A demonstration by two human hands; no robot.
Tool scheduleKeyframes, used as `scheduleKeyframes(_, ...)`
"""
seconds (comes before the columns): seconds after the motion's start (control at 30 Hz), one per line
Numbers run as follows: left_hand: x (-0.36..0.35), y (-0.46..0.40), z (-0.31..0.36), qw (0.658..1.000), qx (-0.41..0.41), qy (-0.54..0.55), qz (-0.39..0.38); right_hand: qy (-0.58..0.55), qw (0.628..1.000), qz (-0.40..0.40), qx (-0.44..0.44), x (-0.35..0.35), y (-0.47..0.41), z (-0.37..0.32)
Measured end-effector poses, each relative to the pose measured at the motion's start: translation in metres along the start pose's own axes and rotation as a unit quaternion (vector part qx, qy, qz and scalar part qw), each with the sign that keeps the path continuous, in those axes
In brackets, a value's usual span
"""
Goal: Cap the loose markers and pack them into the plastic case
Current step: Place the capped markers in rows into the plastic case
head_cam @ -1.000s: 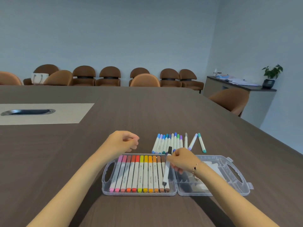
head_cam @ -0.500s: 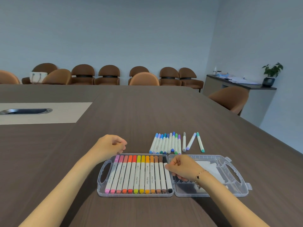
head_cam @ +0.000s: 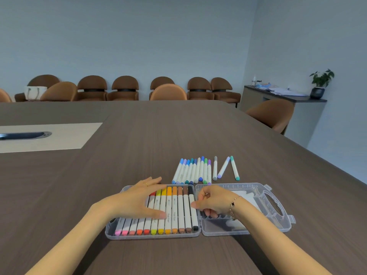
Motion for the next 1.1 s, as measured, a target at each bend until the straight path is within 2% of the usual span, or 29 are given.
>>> scheduleKeyframes(0.13, -0.004, -0.002, 0.005, 1.000, -0.009, -0.023, 0.001, 0.027, 1.000, -0.002, -0.007, 0.000, -0.003, -0.004)
scheduleKeyframes(0.37, -0.017, 0.002, 0.006, 0.991, -0.004, -0.113, -0.070, 0.026, 1.000, -0.004, 0.003, -0.003, -0.006, -0.005)
scheduleKeyframes(0.57, -0.013, 0.003, 0.001, 0.989, 0.003, -0.107, -0.097, 0.031, 0.999, -0.016, 0.004, -0.008, -0.005, -0.008)
scheduleKeyframes(0.7, -0.002, 0.010, -0.009, 0.990, 0.020, -0.087, -0.106, -0.011, 0.999, -0.010, 0.030, -0.018, -0.002, -0.012)
scheduleKeyframes(0.9, 0.032, 0.006, -0.012, 0.995, 0.084, 0.050, 0.017, -0.102, 0.991, 0.039, 0.081, -0.021, 0.001, -0.015)
scheduleKeyframes(1.1, 0.048, -0.031, 0.007, 0.983, 0.144, 0.065, 0.089, -0.112, 0.983, 0.070, 0.124, 0.036, 0.008, -0.001)
Point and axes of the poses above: each hand's wrist, its own y-axis away from the middle knuckle, its own x-axis out of the back of the hand, z = x × y, the point moved 6 cm from there along -y, towards the middle knuckle, and after that the axes turned 8 degrees about z, right-handed, at the moved point
